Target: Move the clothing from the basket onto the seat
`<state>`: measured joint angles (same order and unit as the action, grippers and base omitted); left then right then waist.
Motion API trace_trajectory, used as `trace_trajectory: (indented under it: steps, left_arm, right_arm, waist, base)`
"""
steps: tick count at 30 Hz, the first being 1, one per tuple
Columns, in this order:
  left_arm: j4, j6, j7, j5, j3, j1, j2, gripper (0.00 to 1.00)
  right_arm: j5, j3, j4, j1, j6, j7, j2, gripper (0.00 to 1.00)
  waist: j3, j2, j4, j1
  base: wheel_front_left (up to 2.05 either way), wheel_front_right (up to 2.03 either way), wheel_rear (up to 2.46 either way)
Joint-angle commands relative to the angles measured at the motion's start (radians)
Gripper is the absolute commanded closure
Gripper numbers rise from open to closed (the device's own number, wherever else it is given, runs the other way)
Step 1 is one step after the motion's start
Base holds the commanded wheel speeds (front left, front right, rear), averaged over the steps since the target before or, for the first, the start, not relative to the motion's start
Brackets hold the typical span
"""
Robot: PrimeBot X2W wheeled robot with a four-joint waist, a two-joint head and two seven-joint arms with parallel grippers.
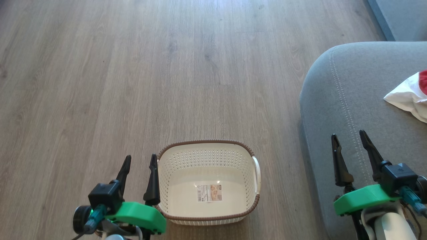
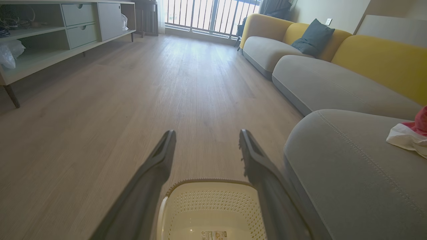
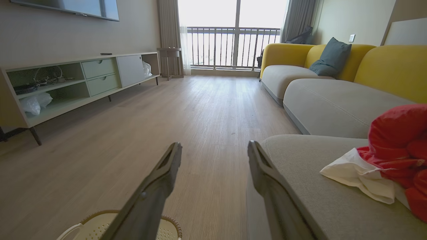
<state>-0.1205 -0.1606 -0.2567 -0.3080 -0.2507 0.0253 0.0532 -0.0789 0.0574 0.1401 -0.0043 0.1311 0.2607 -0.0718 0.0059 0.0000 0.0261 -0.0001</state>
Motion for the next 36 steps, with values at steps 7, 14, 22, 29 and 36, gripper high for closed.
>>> trace_trajectory:
  steps: [7, 14, 22, 29, 36]
  left_arm:
    - [0.028, 0.001, -0.005, -0.018, 0.046, -0.023, -0.003, 0.0]
    - [0.02, 0.007, -0.005, -0.029, 0.047, -0.023, -0.003, 0.0]
    - [0.021, 0.007, -0.005, -0.035, 0.052, -0.021, -0.003, 0.0]
    - [0.014, 0.009, -0.005, -0.037, 0.054, -0.023, -0.003, 0.0]
    - [0.005, 0.015, -0.005, -0.043, 0.051, -0.024, -0.003, 0.0]
  right_arm:
    - [0.004, -0.032, -0.034, -0.028, 0.0, 0.001, -0.013, 0.0]
    - [0.003, -0.033, -0.032, -0.031, 0.0, 0.001, -0.017, 0.0]
    - [0.003, -0.034, -0.031, -0.031, 0.0, 0.001, -0.018, 0.0]
    - [0.003, -0.037, -0.028, -0.034, 0.0, 0.001, -0.021, 0.0]
    - [0.006, -0.036, -0.028, -0.036, 0.0, 0.001, -0.022, 0.0]
  waist:
    - [-0.001, 0.0, 0.002, 0.0001]
    - [-0.001, 0.0, 0.002, 0.0001]
    - [-0.004, 0.0, 0.004, 0.0001]
    - [-0.004, 0.0, 0.004, 0.0001]
    - [-0.004, 0.0, 0.003, 0.0001]
  base:
    - [0.0, 0.0, 0.0]
    - [0.0, 0.0, 0.0]
    - [0.0, 0.0, 0.0]
    - [0.0, 0.0, 0.0]
    - [0.0, 0.0, 0.0]
